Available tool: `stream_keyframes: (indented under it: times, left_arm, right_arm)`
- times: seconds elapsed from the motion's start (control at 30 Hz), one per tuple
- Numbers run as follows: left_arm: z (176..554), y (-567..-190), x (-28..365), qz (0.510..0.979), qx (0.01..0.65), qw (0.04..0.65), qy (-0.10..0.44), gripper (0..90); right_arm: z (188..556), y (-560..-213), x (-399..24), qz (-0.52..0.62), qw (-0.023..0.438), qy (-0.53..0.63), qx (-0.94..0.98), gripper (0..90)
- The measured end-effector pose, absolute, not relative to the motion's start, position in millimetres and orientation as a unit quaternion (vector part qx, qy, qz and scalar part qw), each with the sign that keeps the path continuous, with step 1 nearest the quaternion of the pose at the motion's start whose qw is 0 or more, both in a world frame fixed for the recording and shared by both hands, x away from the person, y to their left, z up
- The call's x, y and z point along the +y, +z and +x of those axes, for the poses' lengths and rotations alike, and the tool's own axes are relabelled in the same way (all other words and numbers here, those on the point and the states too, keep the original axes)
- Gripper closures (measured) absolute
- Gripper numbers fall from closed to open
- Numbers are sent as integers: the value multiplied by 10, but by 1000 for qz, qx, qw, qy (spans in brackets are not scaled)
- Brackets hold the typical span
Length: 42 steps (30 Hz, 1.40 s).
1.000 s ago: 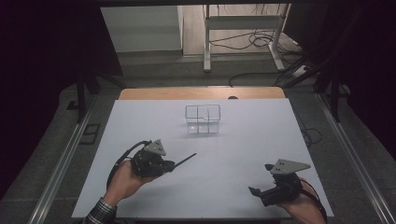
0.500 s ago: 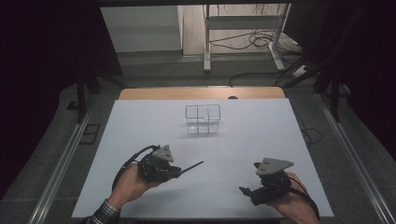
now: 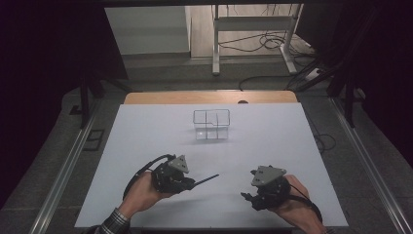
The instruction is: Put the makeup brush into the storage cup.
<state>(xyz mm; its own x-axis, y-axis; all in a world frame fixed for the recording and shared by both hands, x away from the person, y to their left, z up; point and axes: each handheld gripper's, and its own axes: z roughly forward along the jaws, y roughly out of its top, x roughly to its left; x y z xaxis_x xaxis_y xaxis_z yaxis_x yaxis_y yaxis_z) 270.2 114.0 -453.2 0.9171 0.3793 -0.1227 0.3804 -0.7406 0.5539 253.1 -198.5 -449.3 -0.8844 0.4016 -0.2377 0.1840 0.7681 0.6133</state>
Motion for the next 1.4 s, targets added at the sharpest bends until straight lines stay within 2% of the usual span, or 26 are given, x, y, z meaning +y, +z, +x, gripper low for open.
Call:
stream_keyframes:
  times: [0.37, 1.03, 1.4]
  left_arm:
    - [2718, -4553, 1054, 939, 189, 288, -16, 836]
    - [2737, -4568, 916, 946, 169, 277, -32, 836]
    - [2729, -4556, 863, 948, 156, 276, -35, 836]
  right_arm:
    - [2593, -4487, -1735, 114, 178, 288, 934, 388]
    - [2659, -4566, -1317, 36, 166, 270, 948, 528]
    - [2664, -4623, -1214, 9, 147, 262, 954, 661]
